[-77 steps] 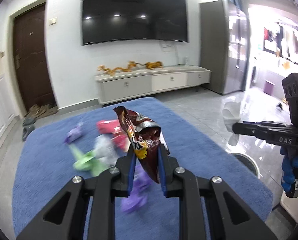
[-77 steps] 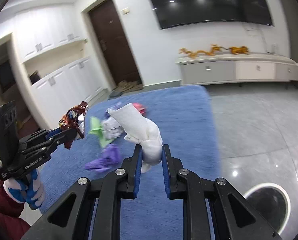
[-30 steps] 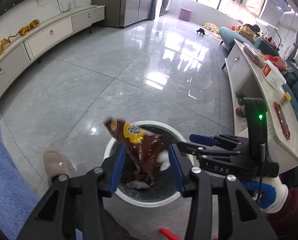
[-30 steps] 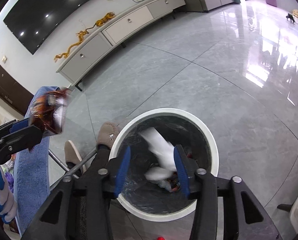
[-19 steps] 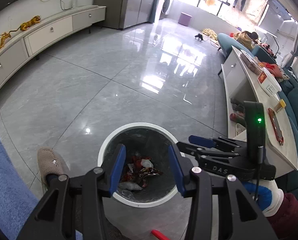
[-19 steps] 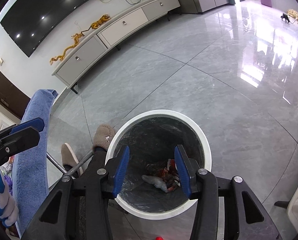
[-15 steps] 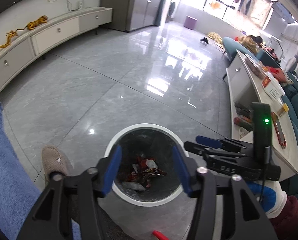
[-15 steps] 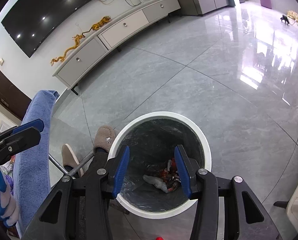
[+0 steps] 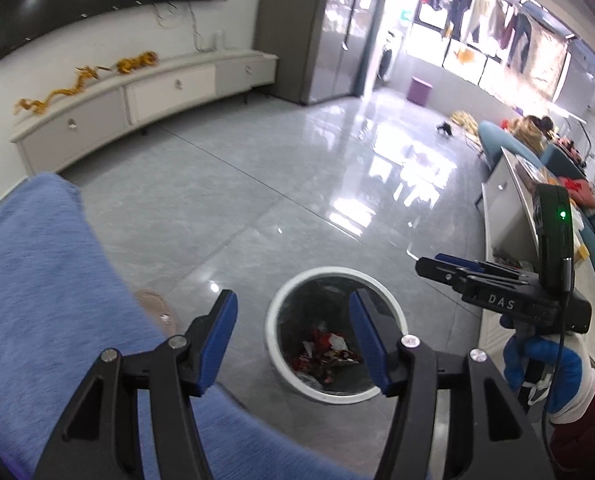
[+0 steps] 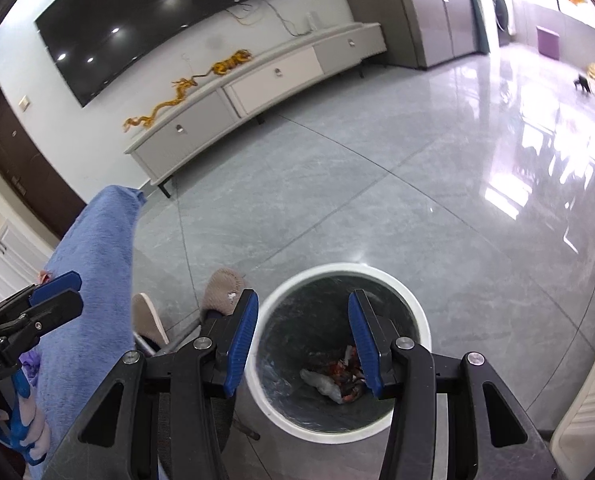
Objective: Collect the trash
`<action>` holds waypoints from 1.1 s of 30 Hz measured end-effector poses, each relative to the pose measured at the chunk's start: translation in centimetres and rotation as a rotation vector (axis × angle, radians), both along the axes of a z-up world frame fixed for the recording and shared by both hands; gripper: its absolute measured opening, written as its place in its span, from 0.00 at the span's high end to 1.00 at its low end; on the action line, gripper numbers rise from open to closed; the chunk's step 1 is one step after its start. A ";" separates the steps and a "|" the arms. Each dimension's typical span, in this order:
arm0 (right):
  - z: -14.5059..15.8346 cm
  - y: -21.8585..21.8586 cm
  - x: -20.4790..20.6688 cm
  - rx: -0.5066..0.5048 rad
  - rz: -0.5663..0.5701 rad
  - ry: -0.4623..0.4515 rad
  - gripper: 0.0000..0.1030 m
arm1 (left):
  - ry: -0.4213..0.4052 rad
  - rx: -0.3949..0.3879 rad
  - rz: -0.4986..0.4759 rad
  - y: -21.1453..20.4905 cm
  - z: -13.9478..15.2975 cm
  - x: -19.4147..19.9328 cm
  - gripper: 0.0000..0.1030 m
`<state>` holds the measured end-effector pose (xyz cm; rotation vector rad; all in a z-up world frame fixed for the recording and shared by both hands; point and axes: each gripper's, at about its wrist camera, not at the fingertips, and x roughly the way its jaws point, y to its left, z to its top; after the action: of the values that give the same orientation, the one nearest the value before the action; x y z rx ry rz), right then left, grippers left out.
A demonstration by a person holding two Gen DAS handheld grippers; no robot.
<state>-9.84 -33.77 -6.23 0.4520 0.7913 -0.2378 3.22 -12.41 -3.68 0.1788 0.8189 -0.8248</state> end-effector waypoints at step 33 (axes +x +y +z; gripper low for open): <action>11.1 26.0 5.7 -0.157 0.561 -0.106 0.51 | -0.151 -0.076 0.747 37.0 0.3 -1.6 0.45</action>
<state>-4.12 -7.72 4.84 0.0823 0.7591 0.2441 1.63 24.56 -3.42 -0.1322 0.6386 -0.1342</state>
